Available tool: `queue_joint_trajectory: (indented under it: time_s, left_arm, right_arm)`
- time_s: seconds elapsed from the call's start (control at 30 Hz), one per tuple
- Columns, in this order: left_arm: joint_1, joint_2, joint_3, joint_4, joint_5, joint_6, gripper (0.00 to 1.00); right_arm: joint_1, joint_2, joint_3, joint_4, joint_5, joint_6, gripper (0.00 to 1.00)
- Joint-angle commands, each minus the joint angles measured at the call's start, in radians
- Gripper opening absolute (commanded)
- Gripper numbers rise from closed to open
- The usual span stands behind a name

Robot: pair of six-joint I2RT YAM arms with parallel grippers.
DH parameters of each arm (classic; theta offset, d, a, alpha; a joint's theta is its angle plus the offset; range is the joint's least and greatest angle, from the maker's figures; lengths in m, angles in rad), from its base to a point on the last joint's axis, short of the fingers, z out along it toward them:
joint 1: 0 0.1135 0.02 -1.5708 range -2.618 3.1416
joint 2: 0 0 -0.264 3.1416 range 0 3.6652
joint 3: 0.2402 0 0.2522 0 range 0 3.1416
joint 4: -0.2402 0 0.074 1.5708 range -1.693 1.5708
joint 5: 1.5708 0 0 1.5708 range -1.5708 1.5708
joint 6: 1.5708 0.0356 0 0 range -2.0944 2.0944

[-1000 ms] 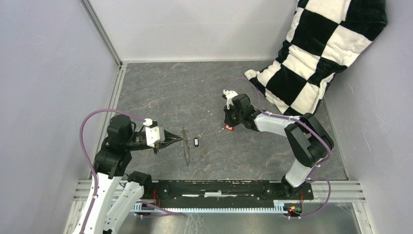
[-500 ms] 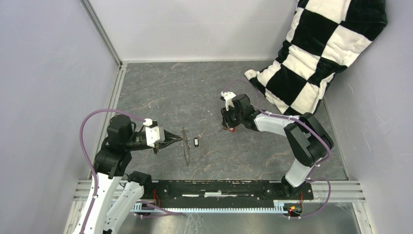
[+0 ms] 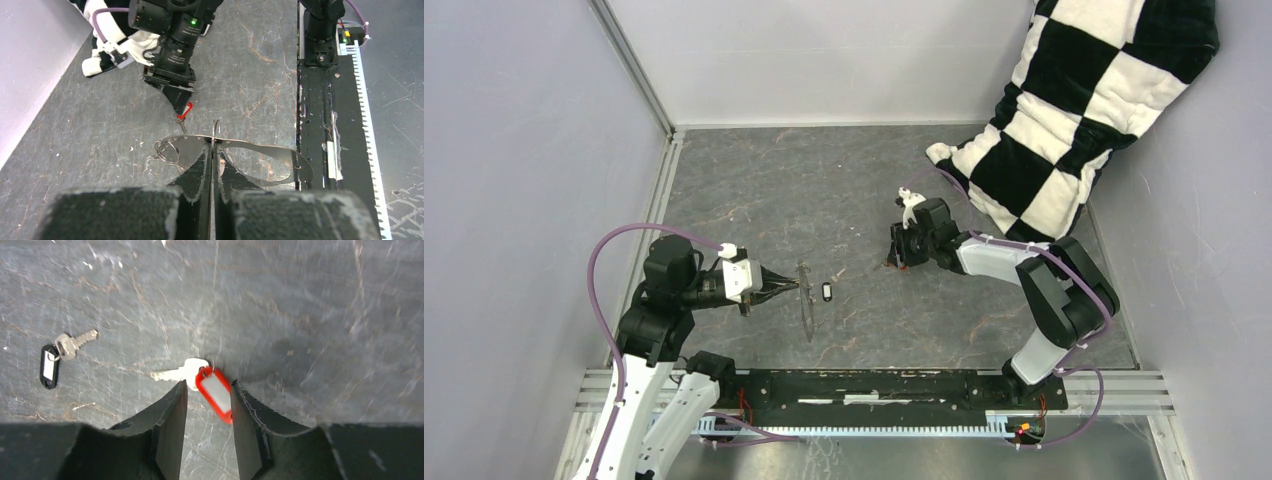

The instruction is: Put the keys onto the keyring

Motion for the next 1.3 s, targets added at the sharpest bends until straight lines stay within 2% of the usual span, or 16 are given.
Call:
queue_joint_trajectory:
  time_s: [0.0,0.4,0.6,0.93,1.1,1.27]
  left_arm:
    - [-0.001,-0.011,0.028,0.019,0.005,0.009,0.02]
    - [-0.001,-0.013,0.026,0.018,0.008,0.009,0.02]
    - [-0.001,-0.010,0.026,0.018,0.010,0.009,0.02]
    - [-0.001,-0.013,0.028,0.018,0.007,0.007,0.02]
    - [-0.001,-0.014,0.029,0.019,0.005,0.009,0.02]
    - [-0.001,-0.014,0.026,0.018,0.007,0.009,0.02]
  right_arm:
    - [0.004,-0.048,-0.064,0.065,0.022,0.165,0.43]
    - [0.027,-0.029,-0.027,0.059,0.078,0.131,0.40]
    - [0.046,-0.029,0.045,0.001,0.130,0.049,0.45]
    - [0.047,-0.009,0.068,-0.037,0.095,-0.005,0.43]
    - [0.050,-0.009,0.057,-0.040,0.082,0.033,0.37]
    - [0.051,-0.007,0.027,-0.040,0.072,0.097,0.37]
